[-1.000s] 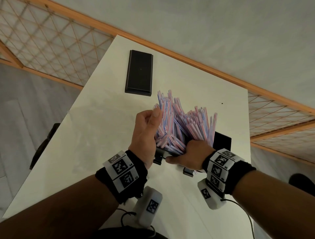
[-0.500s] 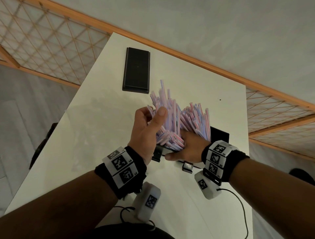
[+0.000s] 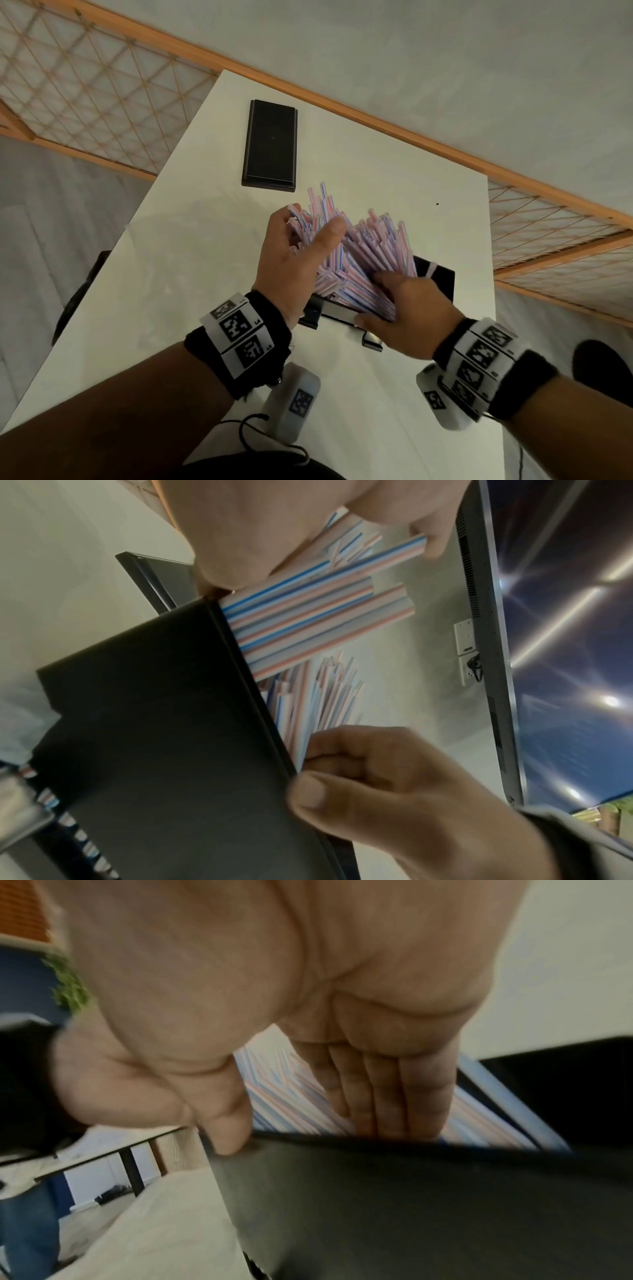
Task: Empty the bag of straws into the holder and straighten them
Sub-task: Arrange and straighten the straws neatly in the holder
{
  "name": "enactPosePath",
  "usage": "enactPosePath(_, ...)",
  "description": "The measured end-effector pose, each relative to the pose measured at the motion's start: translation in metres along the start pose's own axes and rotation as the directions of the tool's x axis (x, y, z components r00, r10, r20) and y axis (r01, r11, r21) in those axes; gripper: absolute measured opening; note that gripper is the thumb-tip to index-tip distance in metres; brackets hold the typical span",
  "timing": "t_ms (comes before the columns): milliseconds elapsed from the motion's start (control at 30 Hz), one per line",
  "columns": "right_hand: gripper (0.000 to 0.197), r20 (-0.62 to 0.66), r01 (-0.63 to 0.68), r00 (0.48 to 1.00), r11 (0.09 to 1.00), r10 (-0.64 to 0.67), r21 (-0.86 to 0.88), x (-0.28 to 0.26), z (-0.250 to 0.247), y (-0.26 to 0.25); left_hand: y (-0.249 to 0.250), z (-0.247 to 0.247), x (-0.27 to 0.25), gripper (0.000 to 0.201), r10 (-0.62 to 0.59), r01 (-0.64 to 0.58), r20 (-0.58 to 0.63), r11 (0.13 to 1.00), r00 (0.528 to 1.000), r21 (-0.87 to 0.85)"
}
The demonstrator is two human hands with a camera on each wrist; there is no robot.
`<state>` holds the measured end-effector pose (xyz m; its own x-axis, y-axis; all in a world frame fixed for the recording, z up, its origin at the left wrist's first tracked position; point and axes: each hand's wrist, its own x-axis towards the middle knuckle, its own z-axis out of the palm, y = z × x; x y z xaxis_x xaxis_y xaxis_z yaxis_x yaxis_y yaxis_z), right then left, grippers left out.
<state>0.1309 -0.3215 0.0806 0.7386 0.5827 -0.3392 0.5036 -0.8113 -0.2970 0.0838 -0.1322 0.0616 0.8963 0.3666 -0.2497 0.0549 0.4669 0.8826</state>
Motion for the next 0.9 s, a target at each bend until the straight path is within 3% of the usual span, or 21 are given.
enactPosePath(67,0.034,-0.084,0.007,0.996,1.0,-0.006,0.016,-0.016,-0.003,0.005,0.0,0.001,0.001,0.061,-0.025,0.024,-0.026,0.999,0.999,-0.042)
enactPosePath(133,0.035,-0.058,-0.043,0.997,0.999,0.043,-0.007,-0.031,-0.003,0.012,0.0,0.001,0.002,0.058,-0.056,0.053,-0.035,0.996,0.998,-0.066)
enactPosePath(233,0.039,0.038,-0.143,0.988,0.983,0.148,-0.118,-0.039,-0.005,0.022,0.002,0.003,0.0,0.074,-0.069,0.067,-0.037,0.995,0.997,-0.071)
enactPosePath(333,0.043,-0.04,-0.291,0.956,0.956,0.29,-0.02,-0.033,-0.004,0.026,0.002,0.005,-0.002,0.093,-0.065,0.061,-0.054,0.994,0.996,-0.088)
enactPosePath(467,0.068,0.025,-0.181,0.983,0.968,0.18,0.171,-0.019,0.017,0.017,-0.001,0.005,-0.002,0.09,-0.076,0.069,-0.07,0.993,0.995,-0.094)
enactPosePath(733,0.076,0.109,-0.138,0.984,0.99,0.141,-0.041,0.008,0.022,0.007,-0.002,0.002,-0.005,0.109,-0.087,0.081,-0.077,0.994,0.993,-0.076)
enactPosePath(900,0.093,0.183,-0.157,0.974,0.978,0.131,0.135,0.018,0.029,-0.003,-0.001,-0.005,-0.004,0.123,-0.063,0.062,-0.036,0.998,0.997,-0.032)
